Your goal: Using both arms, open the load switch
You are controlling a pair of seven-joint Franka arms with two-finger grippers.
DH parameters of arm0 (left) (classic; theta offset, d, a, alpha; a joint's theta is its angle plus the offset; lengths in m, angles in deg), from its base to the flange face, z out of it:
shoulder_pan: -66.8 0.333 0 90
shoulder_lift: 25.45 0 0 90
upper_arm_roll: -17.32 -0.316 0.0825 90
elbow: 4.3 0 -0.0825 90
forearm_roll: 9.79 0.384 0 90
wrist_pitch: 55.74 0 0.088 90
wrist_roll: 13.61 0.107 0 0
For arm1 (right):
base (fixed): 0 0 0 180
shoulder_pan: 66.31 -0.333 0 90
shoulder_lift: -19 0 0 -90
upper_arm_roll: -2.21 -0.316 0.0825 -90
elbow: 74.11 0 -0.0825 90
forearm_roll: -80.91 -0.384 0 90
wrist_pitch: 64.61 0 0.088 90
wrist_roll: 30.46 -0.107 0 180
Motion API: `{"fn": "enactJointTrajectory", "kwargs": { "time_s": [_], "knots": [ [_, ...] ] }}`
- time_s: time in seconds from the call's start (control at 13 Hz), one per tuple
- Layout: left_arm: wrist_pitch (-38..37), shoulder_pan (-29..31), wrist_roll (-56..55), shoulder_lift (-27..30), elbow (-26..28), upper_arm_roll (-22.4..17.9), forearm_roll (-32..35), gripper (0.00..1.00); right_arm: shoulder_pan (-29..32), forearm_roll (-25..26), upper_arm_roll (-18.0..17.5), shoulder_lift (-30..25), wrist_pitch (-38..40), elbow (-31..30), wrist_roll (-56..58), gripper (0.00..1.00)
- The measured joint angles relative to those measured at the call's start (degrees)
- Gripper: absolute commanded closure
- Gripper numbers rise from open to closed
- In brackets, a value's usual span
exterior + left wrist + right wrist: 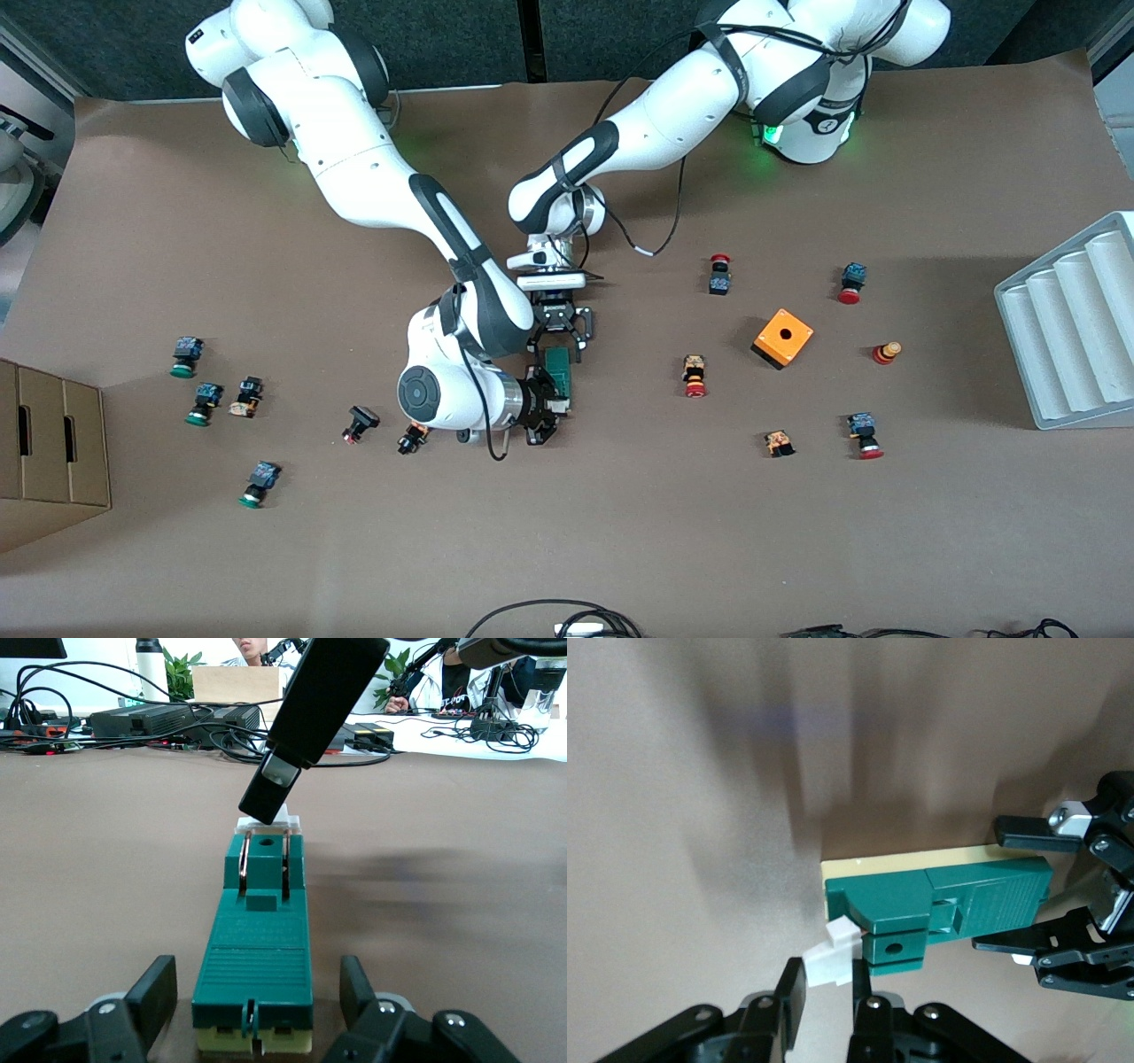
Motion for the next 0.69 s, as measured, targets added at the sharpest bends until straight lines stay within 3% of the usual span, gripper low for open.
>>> {"fn": "enactJointTrajectory", "kwargs": {
  "time_s": [0.69],
  "knots": [
    [0.00, -0.01, 0.00, 0.00, 0.00, 0.00, 0.00, 0.18, 0.04, 0.00, 0.04, -0.09, -0.09, -0.01, -0.21, 0.78]
  ]
}}
